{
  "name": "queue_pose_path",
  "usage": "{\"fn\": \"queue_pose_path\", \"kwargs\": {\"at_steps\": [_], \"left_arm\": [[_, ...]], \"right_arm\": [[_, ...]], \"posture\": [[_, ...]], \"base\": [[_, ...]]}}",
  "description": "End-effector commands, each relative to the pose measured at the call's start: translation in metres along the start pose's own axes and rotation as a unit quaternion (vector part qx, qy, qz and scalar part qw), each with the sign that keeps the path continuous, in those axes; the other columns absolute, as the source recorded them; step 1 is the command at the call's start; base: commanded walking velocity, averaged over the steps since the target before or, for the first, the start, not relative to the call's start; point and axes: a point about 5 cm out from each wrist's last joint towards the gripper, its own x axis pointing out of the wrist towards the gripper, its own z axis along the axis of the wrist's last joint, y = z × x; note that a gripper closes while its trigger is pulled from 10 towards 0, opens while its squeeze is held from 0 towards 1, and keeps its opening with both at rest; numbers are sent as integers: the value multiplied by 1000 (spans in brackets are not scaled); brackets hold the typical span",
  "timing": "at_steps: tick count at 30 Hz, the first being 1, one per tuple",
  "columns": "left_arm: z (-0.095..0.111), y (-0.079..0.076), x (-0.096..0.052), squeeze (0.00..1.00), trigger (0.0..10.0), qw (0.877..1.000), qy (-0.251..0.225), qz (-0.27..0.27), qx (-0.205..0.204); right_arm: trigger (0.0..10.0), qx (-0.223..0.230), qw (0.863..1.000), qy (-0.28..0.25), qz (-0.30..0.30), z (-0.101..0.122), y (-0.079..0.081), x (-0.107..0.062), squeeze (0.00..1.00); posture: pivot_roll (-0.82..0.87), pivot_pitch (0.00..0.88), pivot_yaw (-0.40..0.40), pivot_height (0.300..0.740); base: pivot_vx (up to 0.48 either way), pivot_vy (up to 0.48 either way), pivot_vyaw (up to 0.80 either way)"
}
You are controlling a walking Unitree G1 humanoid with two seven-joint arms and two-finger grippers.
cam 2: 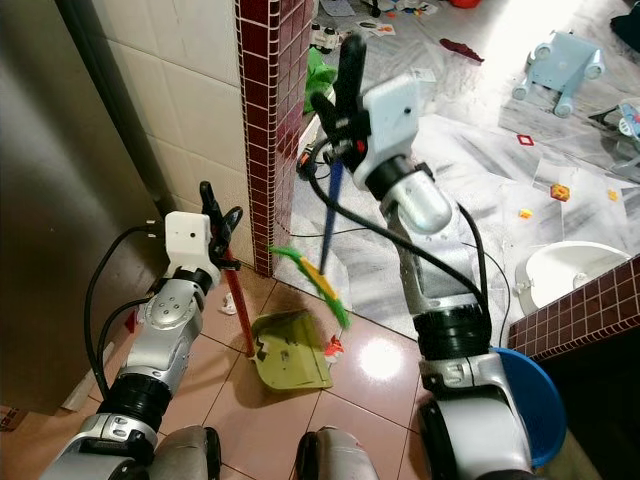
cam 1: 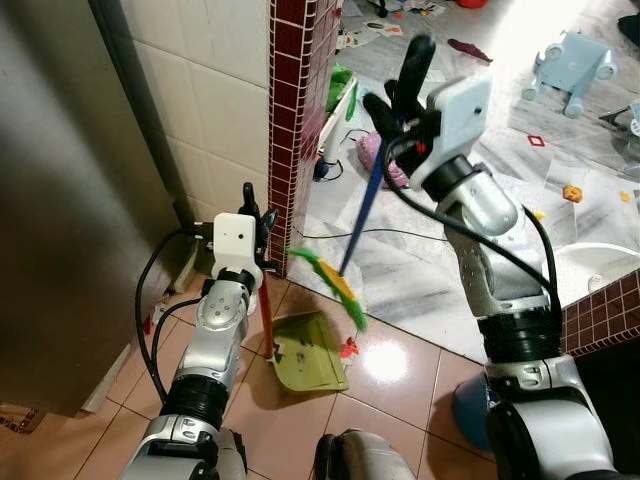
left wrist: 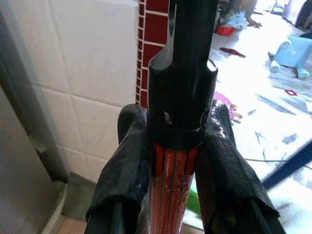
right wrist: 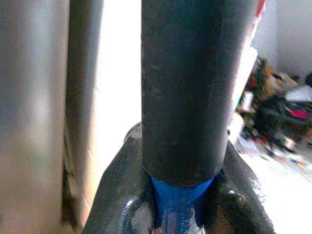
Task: Sweep floor
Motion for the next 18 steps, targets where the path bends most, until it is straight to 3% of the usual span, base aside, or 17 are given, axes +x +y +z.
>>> {"fn": "queue_pose_path", "kwargs": {"at_steps": [1, 6, 12, 18], "left_arm": [[6, -2, -2, 0, 10000, 1000, -8, -11, 4], [29, 4, -3, 0, 10000, 999, -45, -1, 9], [36, 8, -10, 0, 10000, 999, -46, -1, 13], [20, 10, -16, 0, 10000, 1000, -9, -4, 15]], "right_arm": [[10000, -66, 998, 7, -6, -4, -5, -6, 0], [10000, -83, 995, 47, -32, -22, -6, -13, 0], [10000, -66, 994, 72, -42, -34, -2, -15, 0], [10000, -30, 994, 90, -56, -44, 0, -16, 0]], "posture": [[-72, 160, -95, 740], [-64, 166, -89, 740], [-58, 169, -87, 740], [-46, 172, -86, 740]], "base": [[0, 0, 0], [0, 0, 0], [0, 0, 0], [0, 0, 0]]}}
